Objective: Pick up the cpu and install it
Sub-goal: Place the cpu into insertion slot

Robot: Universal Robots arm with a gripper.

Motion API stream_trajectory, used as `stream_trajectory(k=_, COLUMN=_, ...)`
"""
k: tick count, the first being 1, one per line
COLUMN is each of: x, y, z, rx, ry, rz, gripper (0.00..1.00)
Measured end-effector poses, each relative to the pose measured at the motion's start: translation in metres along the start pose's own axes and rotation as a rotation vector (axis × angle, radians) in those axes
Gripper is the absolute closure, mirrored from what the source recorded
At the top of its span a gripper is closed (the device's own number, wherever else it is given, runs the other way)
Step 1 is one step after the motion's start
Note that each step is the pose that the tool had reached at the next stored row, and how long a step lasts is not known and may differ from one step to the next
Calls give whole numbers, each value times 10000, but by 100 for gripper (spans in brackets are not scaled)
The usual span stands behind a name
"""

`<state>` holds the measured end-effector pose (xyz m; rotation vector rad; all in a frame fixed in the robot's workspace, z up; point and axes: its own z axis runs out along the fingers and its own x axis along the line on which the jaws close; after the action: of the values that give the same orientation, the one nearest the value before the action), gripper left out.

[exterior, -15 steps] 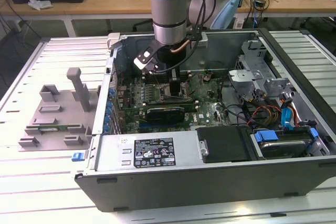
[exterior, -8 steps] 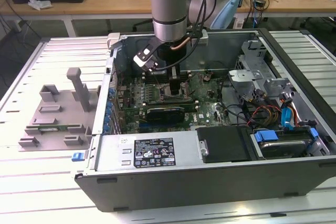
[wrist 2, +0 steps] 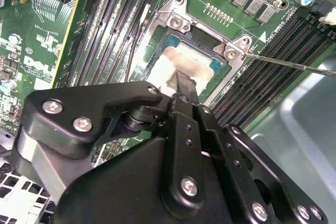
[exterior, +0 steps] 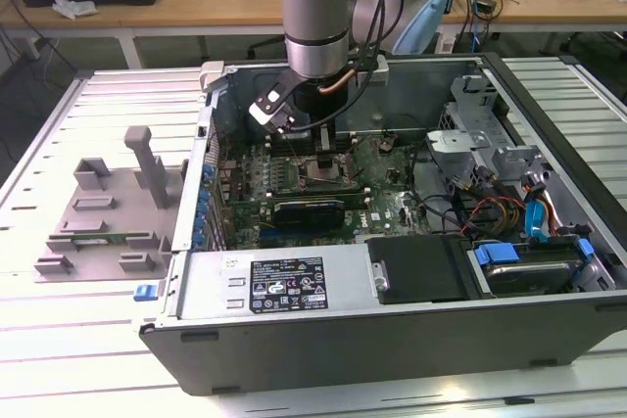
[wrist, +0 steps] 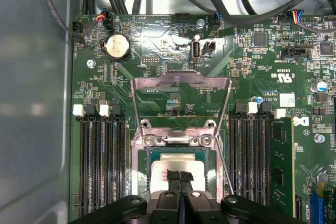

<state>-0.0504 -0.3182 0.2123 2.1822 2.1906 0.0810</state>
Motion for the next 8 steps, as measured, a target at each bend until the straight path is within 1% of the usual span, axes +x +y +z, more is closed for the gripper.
stream_trajectory(k=5, x=0, y=0, z=4, rx=0, ry=-1, rz=0, gripper=89)
stream_trajectory(k=8, x=0, y=-4, z=39, rx=0, ry=-1, rz=0, gripper=89)
